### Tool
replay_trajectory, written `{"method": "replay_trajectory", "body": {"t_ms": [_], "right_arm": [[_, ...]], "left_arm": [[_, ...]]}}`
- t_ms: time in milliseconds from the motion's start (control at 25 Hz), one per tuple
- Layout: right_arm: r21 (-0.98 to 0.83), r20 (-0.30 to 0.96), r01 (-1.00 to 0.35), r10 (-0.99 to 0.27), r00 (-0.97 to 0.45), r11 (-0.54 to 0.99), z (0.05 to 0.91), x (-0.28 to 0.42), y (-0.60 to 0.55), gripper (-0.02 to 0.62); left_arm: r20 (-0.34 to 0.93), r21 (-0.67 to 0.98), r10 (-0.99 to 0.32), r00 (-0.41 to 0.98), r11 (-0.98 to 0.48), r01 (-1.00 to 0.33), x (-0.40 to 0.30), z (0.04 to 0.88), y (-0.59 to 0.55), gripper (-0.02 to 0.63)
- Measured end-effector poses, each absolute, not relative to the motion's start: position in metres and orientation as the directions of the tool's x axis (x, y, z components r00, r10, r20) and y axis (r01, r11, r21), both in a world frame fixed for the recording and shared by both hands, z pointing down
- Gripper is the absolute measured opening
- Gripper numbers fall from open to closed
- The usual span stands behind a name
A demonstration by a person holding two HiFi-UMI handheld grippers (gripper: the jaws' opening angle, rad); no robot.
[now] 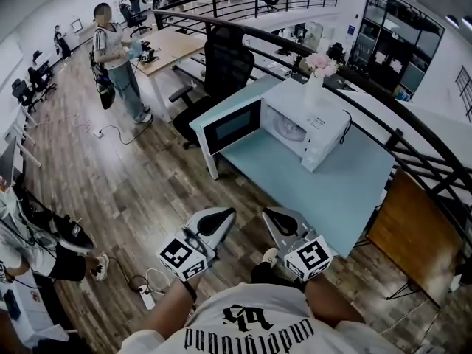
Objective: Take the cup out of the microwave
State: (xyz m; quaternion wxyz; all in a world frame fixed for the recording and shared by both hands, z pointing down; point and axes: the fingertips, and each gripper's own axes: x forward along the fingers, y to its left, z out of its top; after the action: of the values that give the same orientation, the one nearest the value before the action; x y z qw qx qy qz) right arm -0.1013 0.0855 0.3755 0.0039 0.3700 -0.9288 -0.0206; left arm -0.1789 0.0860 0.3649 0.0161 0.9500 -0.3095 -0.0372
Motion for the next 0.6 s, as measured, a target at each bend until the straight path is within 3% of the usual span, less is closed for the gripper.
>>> {"method": "replay_trajectory", "body": {"t_ms": [600], "right_arm": [[0.019, -0.002, -0.673, -0.673, -0.74, 0.739, 0.394, -0.066, -0.03, 0.003]], "left_arm": [[-0.041, 0.053, -0.601, 0.798, -0.799, -0.599, -0.15, 0.377, -0.025, 0.049]]}}
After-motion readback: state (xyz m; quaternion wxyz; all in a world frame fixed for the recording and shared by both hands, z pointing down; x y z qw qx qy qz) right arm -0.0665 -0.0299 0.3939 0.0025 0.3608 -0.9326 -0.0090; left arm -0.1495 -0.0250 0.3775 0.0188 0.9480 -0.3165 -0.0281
